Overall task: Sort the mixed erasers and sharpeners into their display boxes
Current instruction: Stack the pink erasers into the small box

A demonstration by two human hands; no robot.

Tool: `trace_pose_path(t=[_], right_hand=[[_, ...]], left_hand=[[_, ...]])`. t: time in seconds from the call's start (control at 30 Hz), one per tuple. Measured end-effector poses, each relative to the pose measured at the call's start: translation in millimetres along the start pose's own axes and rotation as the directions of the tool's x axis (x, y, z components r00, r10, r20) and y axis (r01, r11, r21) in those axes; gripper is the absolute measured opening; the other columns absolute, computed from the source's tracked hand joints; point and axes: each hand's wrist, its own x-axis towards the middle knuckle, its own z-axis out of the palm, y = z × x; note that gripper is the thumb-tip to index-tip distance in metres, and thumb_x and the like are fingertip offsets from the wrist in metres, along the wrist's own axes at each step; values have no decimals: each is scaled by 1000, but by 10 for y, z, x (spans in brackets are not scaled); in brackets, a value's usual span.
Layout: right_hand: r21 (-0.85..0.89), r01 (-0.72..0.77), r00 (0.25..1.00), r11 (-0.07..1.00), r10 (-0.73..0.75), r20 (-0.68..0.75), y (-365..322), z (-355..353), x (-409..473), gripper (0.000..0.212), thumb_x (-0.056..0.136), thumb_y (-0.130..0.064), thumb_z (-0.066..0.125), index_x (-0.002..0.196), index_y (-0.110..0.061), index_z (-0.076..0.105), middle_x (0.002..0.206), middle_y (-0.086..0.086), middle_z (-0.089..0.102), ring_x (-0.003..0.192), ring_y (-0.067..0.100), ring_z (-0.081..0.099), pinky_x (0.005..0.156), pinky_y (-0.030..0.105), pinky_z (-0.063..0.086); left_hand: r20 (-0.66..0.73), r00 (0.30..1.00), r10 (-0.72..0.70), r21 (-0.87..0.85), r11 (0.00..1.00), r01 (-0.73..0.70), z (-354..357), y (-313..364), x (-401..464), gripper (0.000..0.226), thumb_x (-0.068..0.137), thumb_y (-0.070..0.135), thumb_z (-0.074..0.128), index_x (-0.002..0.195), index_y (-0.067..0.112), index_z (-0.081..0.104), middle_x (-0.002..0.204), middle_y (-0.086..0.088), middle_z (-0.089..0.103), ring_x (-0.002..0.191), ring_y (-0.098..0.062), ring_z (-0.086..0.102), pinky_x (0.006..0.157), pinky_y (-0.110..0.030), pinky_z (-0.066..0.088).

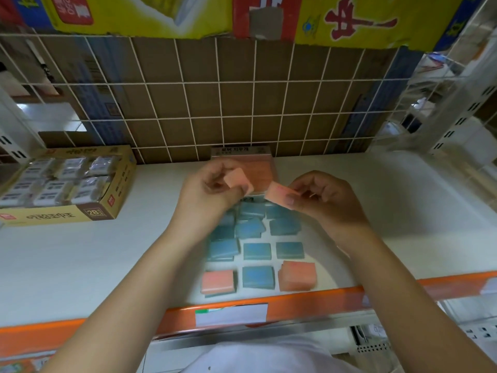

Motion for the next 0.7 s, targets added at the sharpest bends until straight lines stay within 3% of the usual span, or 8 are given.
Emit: trace_pose_path(t=[0.13, 0.23, 0.37, 0.47, 0.57, 0.7], right_hand=[[-50, 0, 999, 999, -2, -45, 83, -28, 130, 13, 76, -13, 72, 75, -21, 61, 81, -4, 64, 76, 9, 56, 66, 19, 43], [-30, -12, 997, 999, 10, -76, 179, -42, 197, 16, 77, -10, 71, 73, -21, 60, 77, -4, 62, 77, 14, 56, 68, 22, 41], [-16, -32, 995, 999, 31, -100, 282, -50, 218, 20, 76, -6, 71, 70, -21, 59, 74, -4, 61, 76, 16, 56, 71, 27, 42], [-46, -59, 992, 997, 54, -112, 327, -75, 213, 14, 75, -9, 71, 73, -18, 61, 75, -3, 62, 74, 12, 56, 68, 21, 43], [-79, -94, 988, 992, 83, -128, 350, -103, 210, 8, 76, -11, 71, 79, -13, 64, 78, -2, 63, 72, 7, 55, 59, 9, 41], [-64, -124, 985, 990, 115, -129, 375, -107, 211, 8, 76, -11, 71, 80, -12, 64, 83, 2, 65, 76, 11, 56, 65, 20, 43]], left_hand=[[-57, 998, -19, 109, 994, 26, 103, -65, 316, 31, 74, 1, 71, 75, 27, 54, 75, 12, 59, 68, -1, 56, 55, -8, 43], [-46, 998, -34, 251, 967, 44, 212, -171, 529, 23, 76, 8, 70, 78, 23, 53, 76, 9, 56, 69, -7, 53, 52, -15, 40], [64, 997, -38, 426, 905, 7, 349, -379, 654, 21, 79, 11, 68, 98, 17, 60, 93, 5, 57, 84, -12, 52, 63, -23, 38], [114, 986, -120, 466, 883, 53, 374, -553, 655, 12, 81, 9, 66, 84, 21, 63, 93, 0, 64, 91, -18, 58, 77, -27, 46], [99, 982, -163, 487, 868, 95, 357, -672, 634, 19, 82, 5, 64, 73, 22, 61, 87, 2, 63, 94, -22, 59, 90, -35, 46], [82, 982, -168, 513, 852, 103, 331, -696, 662, 10, 79, 7, 69, 71, 13, 68, 84, 0, 66, 90, -19, 59, 87, -31, 45]])
